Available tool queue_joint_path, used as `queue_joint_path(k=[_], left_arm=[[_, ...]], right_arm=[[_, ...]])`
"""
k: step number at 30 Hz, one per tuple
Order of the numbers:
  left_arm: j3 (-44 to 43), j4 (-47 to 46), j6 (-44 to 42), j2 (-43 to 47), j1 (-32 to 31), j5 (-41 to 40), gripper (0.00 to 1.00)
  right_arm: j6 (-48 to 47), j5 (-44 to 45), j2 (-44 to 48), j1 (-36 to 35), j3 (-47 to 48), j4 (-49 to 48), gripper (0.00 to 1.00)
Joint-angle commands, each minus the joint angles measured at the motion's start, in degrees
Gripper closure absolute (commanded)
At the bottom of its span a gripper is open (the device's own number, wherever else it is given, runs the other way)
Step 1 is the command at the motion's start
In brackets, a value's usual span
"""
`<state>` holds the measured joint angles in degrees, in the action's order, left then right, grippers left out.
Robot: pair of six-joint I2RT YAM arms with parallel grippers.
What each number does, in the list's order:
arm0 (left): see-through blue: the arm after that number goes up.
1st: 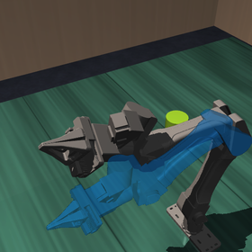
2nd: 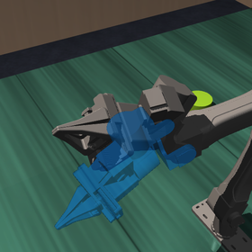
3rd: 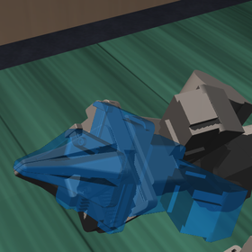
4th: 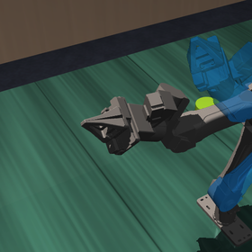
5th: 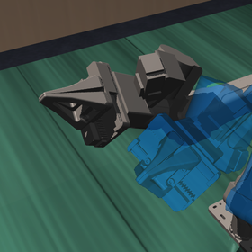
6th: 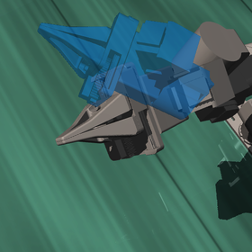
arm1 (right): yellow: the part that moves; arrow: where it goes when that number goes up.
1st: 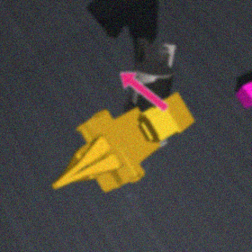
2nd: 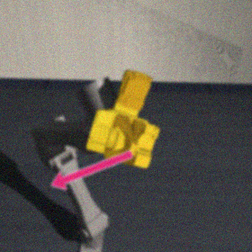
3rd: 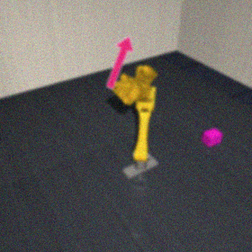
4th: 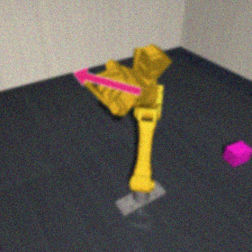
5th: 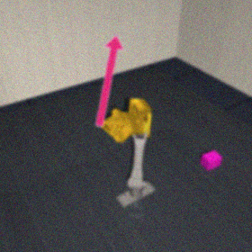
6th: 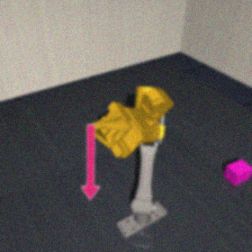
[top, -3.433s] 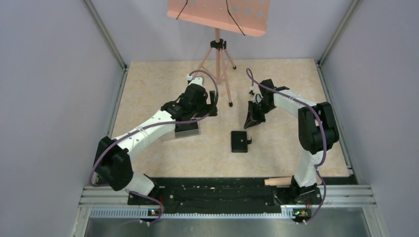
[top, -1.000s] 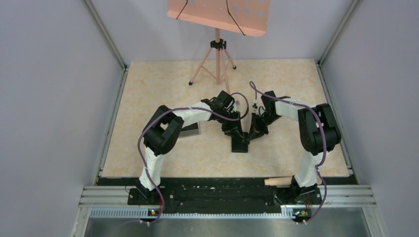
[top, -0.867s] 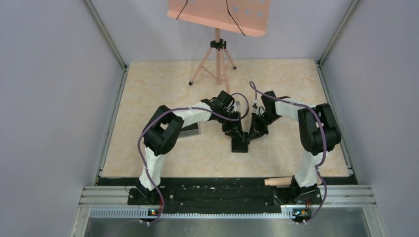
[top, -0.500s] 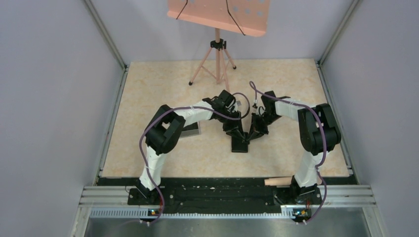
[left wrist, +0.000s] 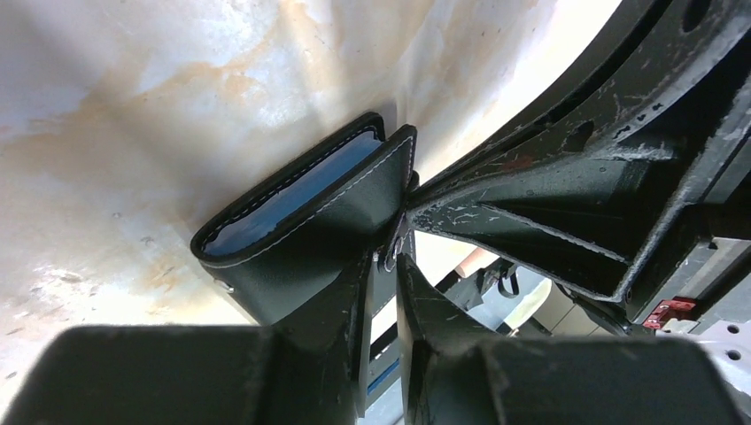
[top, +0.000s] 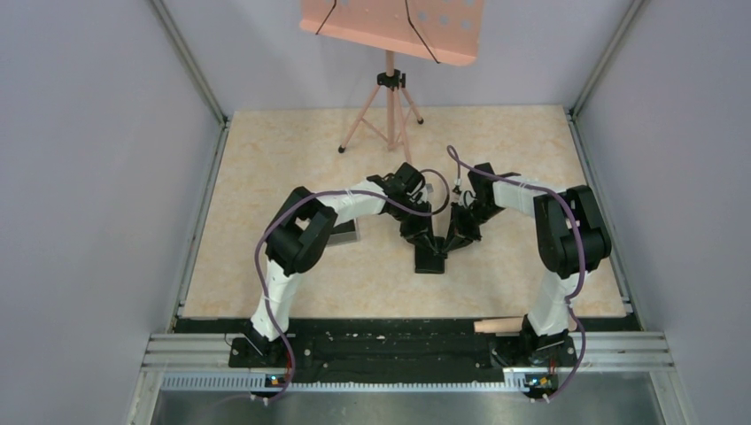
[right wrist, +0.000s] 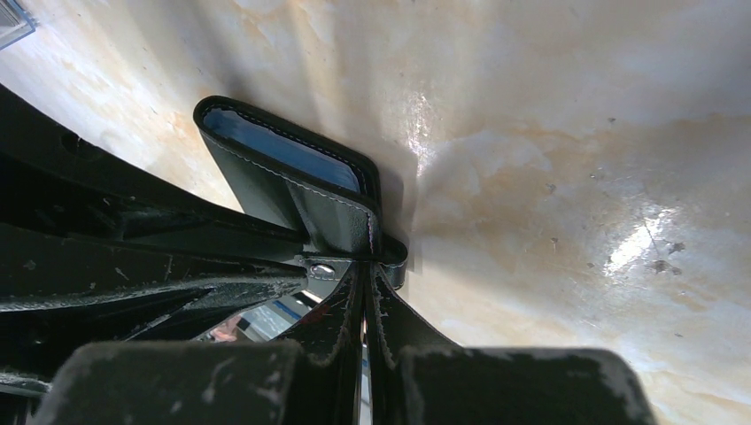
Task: Put the credit cards into the card holder
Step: Close the card holder at the center of the board.
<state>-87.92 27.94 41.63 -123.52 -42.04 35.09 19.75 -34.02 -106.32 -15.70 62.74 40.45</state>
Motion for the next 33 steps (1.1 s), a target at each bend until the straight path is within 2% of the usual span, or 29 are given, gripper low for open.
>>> queue_joint_path(k=[1, 7, 22, 33], left_arm=[[-2.17, 0.22, -1.45, -0.73, -0.67, 0.65, 0.82], [-2.56, 0.23, -1.86, -0.84, -0.76, 1.60, 1.00], [-3.50, 2.92, -3.62, 1.86, -0.76, -1.40, 1.00], [-3.81, 4.62, -4.84, 2.42, -0.76, -3.36, 1.00]], right_arm=[[0.09, 1.15, -0.88, -0.98, 1.69, -0.81, 1.00], [0.07, 1.08, -0.90, -0.94, 2.01, -0.75, 1.00], [-1.14, -0.17, 1.62, -0.98, 4.11, -1.61, 1.00], [-0.37, 0.35, -1.23, -1.08, 5.80, -2.61, 1.00]])
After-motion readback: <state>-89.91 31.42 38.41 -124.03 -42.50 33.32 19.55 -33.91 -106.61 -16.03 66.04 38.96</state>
